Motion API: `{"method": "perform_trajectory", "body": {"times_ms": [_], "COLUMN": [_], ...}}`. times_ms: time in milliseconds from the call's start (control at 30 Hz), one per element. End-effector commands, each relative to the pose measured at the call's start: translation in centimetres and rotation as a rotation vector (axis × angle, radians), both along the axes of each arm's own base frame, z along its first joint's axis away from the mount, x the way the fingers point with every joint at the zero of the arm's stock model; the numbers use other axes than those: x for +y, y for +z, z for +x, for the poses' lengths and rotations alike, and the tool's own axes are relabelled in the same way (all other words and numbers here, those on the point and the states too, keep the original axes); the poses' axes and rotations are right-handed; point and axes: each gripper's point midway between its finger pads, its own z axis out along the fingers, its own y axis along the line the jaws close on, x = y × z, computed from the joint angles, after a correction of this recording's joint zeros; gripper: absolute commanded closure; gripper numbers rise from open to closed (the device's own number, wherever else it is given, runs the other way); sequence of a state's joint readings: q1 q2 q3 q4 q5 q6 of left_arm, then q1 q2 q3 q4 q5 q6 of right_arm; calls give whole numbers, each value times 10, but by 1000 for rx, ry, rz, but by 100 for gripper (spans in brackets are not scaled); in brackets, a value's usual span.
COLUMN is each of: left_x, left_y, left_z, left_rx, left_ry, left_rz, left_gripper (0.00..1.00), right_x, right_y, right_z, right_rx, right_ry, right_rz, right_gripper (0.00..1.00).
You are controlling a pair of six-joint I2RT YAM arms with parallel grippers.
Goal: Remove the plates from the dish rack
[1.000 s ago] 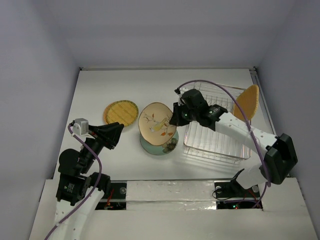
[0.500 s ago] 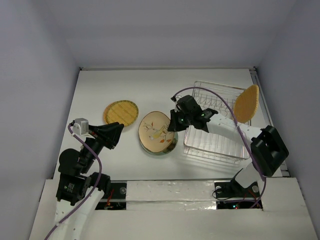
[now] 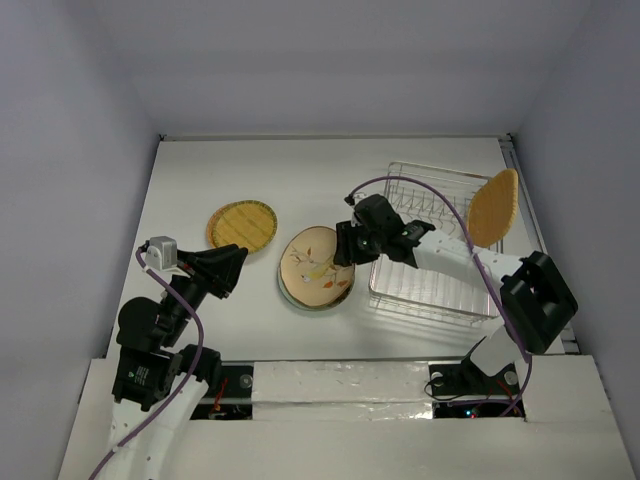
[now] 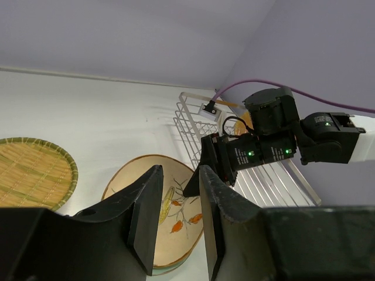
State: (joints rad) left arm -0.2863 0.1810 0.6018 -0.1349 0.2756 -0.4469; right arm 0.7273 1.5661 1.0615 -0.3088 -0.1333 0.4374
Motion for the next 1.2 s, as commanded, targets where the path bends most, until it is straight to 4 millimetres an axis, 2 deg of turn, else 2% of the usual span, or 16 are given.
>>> {"method": "perform_trajectory", "body": {"times_ms": [0, 67, 267, 400, 667, 767, 800, 833, 867, 900, 933, 1000, 1033, 1100, 1133, 1167], "left_x": [-1, 0, 0, 0, 0, 0, 0, 0, 0, 0, 0, 0, 0, 0, -1, -1], "left_y": [8, 8, 9, 8, 10, 10, 10, 10, 10, 10, 9, 10, 11, 10, 11, 11], "left_z": [0, -1, -1, -1, -2, -3, -2, -2, -3, -3, -2, -3, -4, -4, -4, -4], "left_rx": [-27, -30, -31, -31, -37, -38, -38, -37, -37, -37, -37, -40, -42, -42, -45, -46], "left_ry": [-3, -2, -2, -3, -2, -2, -1, -2, -3, -3, -3, -3, -4, -6, -11, -11], "left_rz": [-12, -14, -14, -14, -16, -16, -18, -16, -16, -16, -16, -16, -19, -16, -16, -17], "left_gripper": [72, 72, 72, 72, 72, 72, 72, 72, 72, 72, 72, 72, 72, 73, 75, 76], "right_x": [-8, -11, -25, -28, -23, -17, -16, -18, -26, -30, -40, -73, -91, -147, -187, -213], "right_y": [2, -2, -15, -11, 7, 38, 50, 75, 88, 105, 133, 159, 171, 193, 198, 203], "right_z": [4, 3, -3, -6, -6, -4, -3, 0, 5, 9, 9, 21, 25, 29, 36, 30], "right_rx": [-46, -42, -23, -31, -63, -124, -149, -203, -250, -295, -363, -447, -478, -549, -582, -593], "right_ry": [-15, -13, -19, -22, -27, -31, -36, -68, -108, -147, -188, -331, -398, -595, -738, -807], "right_rz": [-37, -56, -117, -117, -98, -8, 17, 64, 65, 93, 135, 117, 106, 36, -26, -70], "right_gripper": [44, 42, 20, 10, 9, 17, 25, 47, 47, 74, 85, 100, 100, 100, 100, 100]}}
